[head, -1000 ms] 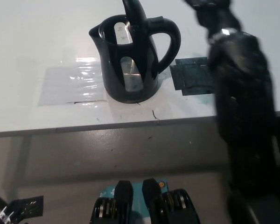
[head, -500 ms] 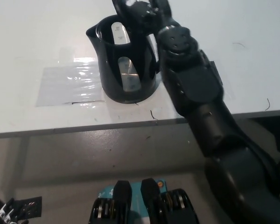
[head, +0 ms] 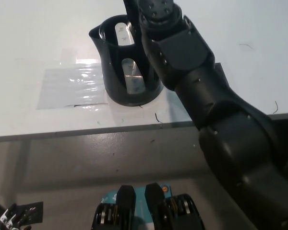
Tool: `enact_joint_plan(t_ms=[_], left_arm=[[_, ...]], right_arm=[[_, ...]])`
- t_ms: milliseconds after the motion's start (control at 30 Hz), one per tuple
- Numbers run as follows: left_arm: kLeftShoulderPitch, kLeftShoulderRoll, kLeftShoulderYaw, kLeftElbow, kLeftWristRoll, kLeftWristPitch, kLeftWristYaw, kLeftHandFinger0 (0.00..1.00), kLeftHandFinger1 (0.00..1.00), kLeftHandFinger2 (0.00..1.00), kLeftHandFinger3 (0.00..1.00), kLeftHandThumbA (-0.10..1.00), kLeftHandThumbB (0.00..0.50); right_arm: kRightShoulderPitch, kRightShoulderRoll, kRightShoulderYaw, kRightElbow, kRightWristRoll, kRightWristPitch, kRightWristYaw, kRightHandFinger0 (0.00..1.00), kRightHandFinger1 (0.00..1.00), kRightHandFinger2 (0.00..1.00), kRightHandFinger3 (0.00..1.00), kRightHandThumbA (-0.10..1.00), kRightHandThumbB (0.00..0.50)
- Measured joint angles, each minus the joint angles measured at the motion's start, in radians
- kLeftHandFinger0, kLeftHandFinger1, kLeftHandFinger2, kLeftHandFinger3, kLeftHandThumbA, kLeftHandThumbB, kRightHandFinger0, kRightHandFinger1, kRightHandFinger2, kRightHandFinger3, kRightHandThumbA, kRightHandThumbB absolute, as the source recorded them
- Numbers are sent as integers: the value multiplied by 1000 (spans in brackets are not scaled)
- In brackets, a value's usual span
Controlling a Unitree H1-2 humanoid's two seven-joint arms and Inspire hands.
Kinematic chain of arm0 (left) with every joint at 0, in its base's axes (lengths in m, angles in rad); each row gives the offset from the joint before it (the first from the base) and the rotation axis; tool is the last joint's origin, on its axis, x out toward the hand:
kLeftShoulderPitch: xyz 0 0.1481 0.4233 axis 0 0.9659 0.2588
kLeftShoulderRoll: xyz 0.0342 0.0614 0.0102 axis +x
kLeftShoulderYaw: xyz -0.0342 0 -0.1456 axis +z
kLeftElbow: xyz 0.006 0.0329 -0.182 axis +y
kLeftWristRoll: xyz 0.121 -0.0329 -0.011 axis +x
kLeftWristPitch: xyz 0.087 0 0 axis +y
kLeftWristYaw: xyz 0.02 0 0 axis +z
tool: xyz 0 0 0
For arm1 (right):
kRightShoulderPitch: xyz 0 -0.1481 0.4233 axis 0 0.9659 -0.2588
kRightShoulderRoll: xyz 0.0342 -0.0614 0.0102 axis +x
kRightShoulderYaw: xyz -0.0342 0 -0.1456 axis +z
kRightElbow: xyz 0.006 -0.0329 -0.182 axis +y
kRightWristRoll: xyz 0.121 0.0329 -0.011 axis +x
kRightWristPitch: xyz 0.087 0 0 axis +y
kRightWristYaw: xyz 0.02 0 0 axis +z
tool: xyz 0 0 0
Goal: The robot uses its right hand to push down on the lid of a kettle kept in the middle of the desk to close it
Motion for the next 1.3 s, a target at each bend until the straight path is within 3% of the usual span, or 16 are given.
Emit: enact_joint_plan(t_ms=[67,200,367,500,633,800,867,967,1067,1167,1300], left_arm=[[1,0,-1,-1,0,1,0,1000,1000,1000,1000,164,202],[6,0,-6,-12,1,3,0,1000,1000,1000,1000,191,204],[9,0,-12,-13,1,3,0,1000,1000,1000,1000,176,189],[9,0,-12,-15,1,3,0,1000,1000,1000,1000,190,200],[9,0,-12,-16,0,3,0,1000,1000,1000,1000,170,206],[8,0,-11,-17,-2,3,0,1000,1000,1000,1000,196,196],[8,0,-11,-17,-2,3,0,1000,1000,1000,1000,182,212],[8,0,-12,-17,-2,3,0,1000,1000,1000,1000,172,205],[9,-2,-12,-17,-2,3,0,1000,1000,1000,1000,182,209],[9,-5,-12,-17,-2,3,-1,1000,1000,1000,1000,195,230],[5,-5,-12,-17,-2,3,-1,1000,1000,1000,1000,189,240]], right_arm=[[-13,4,-2,0,0,-6,-2,795,824,922,1000,213,66],[-9,26,-5,1,1,-15,-7,827,847,963,1000,200,64],[-4,55,-11,24,1,-29,-18,709,765,903,1000,204,61],[-4,68,-15,44,1,-47,-26,783,802,928,1000,194,53],[4,72,-21,67,2,-70,-37,765,786,945,1000,203,50],[50,74,-66,66,20,-108,-39,834,860,970,1000,273,87],[80,79,-82,64,30,-130,-36,966,996,1000,1000,319,100],[136,96,-98,62,44,-193,-18,1000,1000,1000,1000,342,83],[165,104,-105,59,49,-263,1,1000,1000,1000,1000,500,88],[194,110,-107,66,52,-330,21,1000,1000,1000,1000,614,60],[210,122,-111,82,62,-392,37,1000,1000,1000,1000,674,44]])
